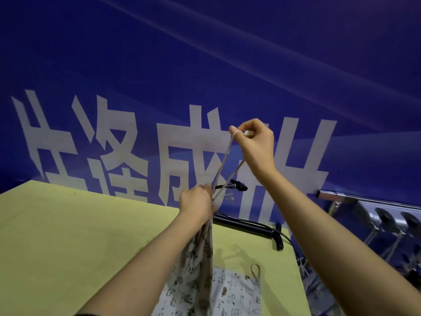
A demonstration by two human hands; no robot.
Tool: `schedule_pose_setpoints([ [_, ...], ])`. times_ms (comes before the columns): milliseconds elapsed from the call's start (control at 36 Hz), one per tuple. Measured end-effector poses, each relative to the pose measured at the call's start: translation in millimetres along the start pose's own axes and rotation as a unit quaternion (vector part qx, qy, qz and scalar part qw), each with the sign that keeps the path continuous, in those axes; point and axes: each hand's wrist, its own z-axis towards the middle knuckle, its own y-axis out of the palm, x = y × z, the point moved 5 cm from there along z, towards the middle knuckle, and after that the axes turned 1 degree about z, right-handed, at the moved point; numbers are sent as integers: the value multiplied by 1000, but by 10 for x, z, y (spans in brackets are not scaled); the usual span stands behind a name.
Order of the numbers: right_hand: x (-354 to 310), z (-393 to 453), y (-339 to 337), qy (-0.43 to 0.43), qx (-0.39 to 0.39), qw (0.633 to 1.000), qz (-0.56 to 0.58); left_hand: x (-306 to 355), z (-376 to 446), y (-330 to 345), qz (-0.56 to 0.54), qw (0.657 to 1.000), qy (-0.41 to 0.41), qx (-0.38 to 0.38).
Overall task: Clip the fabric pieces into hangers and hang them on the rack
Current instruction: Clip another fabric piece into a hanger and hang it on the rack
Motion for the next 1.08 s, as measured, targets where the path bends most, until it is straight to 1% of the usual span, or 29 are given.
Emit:
schedule_pose_setpoints([
  [139,89,-40,-150,63,23,995,76,74,-59,-17,45,999,-5,8],
  [222,125,-26,-369,102,53,988,103,186,-75,-145,52,998,-24,14],
  [278,129,4,-542,125,59,983,122,280,-90,-265,46,998,-39,23],
  [333,92,39,-712,149,44,977,144,395,-117,-373,40,997,-58,34],
  [417,25,59,-1015,179,18,975,128,630,-209,-496,15,995,-78,65],
  [472,22,52,-1193,206,-15,968,140,788,-288,-576,-10,992,-92,84],
  [556,12,16,-1433,247,-80,934,247,1068,-401,-702,-39,988,-105,102],
  [611,-36,11,-1615,259,-101,917,285,1257,-469,-781,-56,986,-113,111],
  [694,-160,7,-1884,262,-133,880,373,1536,-561,-845,-84,981,-125,120],
  [722,-193,5,-2000,251,-142,879,378,1644,-599,-854,-95,979,-129,123],
  [778,-227,4,-2195,212,-154,910,322,1819,-654,-852,-115,977,-135,120],
  [833,-241,-24,-2392,168,-169,944,227,2025,-702,-833,-122,977,-141,105],
  [861,-254,-46,-2457,151,-182,952,192,2114,-714,-814,-118,978,-145,92],
  [917,-282,-99,-2620,129,-203,958,156,2335,-724,-757,-99,982,-152,58],
  [972,-278,-144,-2750,125,-207,961,134,2512,-718,-697,-92,984,-150,34],
  [1083,-157,-234,-3108,141,-163,972,92,2868,-727,-659,-79,989,-115,43],
])
